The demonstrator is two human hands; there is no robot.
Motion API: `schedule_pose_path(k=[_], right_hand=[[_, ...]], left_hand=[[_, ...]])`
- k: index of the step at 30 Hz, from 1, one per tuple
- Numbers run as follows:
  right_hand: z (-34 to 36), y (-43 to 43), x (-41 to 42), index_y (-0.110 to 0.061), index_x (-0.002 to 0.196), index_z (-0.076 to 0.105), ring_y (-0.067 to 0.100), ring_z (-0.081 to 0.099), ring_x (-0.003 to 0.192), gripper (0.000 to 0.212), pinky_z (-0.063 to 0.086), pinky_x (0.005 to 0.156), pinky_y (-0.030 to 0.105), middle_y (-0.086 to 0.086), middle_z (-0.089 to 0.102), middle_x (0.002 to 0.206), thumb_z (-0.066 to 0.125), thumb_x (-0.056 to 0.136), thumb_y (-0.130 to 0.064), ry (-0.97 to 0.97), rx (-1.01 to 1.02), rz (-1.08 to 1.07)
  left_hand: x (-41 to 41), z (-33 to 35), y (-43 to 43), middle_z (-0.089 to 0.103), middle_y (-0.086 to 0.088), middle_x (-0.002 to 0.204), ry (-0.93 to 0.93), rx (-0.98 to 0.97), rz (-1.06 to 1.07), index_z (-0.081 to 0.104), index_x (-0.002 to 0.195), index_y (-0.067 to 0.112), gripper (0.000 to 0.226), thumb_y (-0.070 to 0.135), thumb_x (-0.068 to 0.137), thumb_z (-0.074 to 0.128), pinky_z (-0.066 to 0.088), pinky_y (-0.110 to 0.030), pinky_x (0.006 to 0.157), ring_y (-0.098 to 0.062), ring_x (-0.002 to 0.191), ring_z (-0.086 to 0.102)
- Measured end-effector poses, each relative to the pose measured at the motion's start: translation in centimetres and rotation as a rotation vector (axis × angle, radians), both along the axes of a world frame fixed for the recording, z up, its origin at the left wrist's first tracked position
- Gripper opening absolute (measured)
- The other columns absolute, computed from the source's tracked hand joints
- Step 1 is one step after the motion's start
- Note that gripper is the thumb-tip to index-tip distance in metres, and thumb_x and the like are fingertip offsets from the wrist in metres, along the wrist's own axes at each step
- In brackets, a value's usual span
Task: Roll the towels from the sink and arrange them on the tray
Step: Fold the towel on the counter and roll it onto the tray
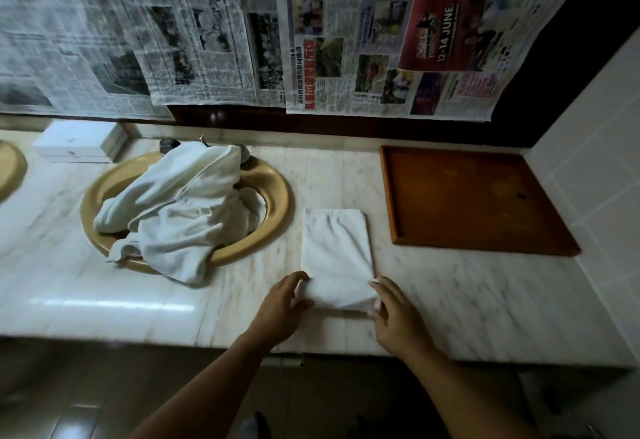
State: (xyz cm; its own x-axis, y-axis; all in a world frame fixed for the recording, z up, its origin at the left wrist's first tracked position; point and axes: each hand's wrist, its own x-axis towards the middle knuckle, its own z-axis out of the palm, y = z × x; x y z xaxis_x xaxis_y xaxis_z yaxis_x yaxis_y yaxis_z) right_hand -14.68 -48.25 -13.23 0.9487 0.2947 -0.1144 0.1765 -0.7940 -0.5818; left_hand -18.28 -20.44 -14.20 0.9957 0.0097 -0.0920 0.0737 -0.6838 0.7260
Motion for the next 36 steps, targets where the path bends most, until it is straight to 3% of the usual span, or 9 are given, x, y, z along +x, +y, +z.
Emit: schedule_pose_path(k=[4,10,13,17,22,25,30,36], right_hand=[[0.1,0.0,0.6,-0.028,0.153,0.037,0.017,0.031,0.147,0.069,0.031,0.116,0.029,-0.008,0.026,0.163,0.068,0.092,-0.020,0.046,-0.027,0.018],[0.3,0.5,1.6,-0.024,0.150,0.043,0.019,0.037,0.143,0.056,0.033,0.115,0.029,-0.003,0.036,0.159,0.060,0.098,-0.014,0.068,0.030,-0.031],[0.2,0.4,2.0,-0.023,0.147,0.048,0.018,0.042,0.139,0.050,0.034,0.110,0.024,-0.002,0.044,0.154,0.059,0.099,-0.015,0.078,0.067,-0.047],[0.4,1.0,2.8,-0.022,0.140,0.054,0.017,0.052,0.126,0.040,0.043,0.101,0.026,0.000,0.056,0.141,0.058,0.100,-0.023,0.173,0.148,-0.133],[0.5,2.2,3.6,-0.015,0.137,0.056,0.019,0.056,0.116,0.036,0.048,0.096,0.032,0.005,0.059,0.132,0.054,0.102,-0.028,0.252,0.203,-0.271],[0.4,2.8,4.2,-0.015,0.135,0.056,0.015,0.054,0.109,0.035,0.045,0.092,0.030,0.005,0.059,0.131,0.053,0.103,-0.029,0.270,0.209,-0.315],[0.6,3.2,5.1,-0.010,0.134,0.057,0.013,0.049,0.104,0.035,0.041,0.089,0.027,0.008,0.055,0.129,0.050,0.104,-0.027,0.284,0.150,-0.336],[0.4,3.3,6.0,-0.008,0.134,0.059,0.021,0.054,0.110,0.036,0.042,0.089,0.028,0.011,0.056,0.132,0.048,0.104,-0.026,0.318,0.110,-0.359]], left_hand=[[0.3,0.1,0.0,0.056,0.017,0.122,0.036,-0.057,0.040,0.048,0.130,0.043,0.038,0.035,0.097,0.066,0.041,-0.010,0.073,-0.004,0.091,0.057],[1.2,-0.8,-0.5,0.062,0.001,0.110,0.121,-0.202,0.138,0.050,0.123,0.041,0.035,0.026,0.097,0.066,0.042,-0.018,0.068,-0.012,0.085,0.060],[1.6,-1.2,-0.5,0.062,-0.003,0.116,0.186,-0.250,0.185,0.051,0.123,0.043,0.032,0.027,0.098,0.064,0.046,-0.027,0.073,-0.021,0.096,0.063],[2.8,-0.7,-0.3,0.063,-0.005,0.122,0.243,-0.261,0.264,0.058,0.129,0.030,0.031,0.027,0.099,0.059,0.047,-0.034,0.084,-0.026,0.108,0.060],[4.6,0.6,-0.3,0.067,-0.009,0.121,0.307,-0.267,0.328,0.064,0.128,0.021,0.052,0.038,0.079,0.057,0.051,-0.039,0.094,-0.029,0.110,0.061],[4.4,0.9,-0.8,0.060,-0.006,0.117,0.194,-0.199,0.353,0.058,0.129,0.021,0.040,0.029,0.091,0.065,0.052,-0.038,0.089,-0.024,0.104,0.060],[2.2,-0.1,-0.6,0.056,0.014,0.120,-0.219,-0.104,0.193,0.063,0.116,0.029,0.025,0.025,0.093,0.071,0.056,-0.033,0.083,-0.003,0.103,0.057],[2.0,-0.7,0.7,0.045,0.007,0.152,-0.153,-0.042,0.028,0.056,0.140,0.030,0.065,0.032,0.082,0.083,0.049,-0.030,0.104,-0.009,0.135,0.044]])
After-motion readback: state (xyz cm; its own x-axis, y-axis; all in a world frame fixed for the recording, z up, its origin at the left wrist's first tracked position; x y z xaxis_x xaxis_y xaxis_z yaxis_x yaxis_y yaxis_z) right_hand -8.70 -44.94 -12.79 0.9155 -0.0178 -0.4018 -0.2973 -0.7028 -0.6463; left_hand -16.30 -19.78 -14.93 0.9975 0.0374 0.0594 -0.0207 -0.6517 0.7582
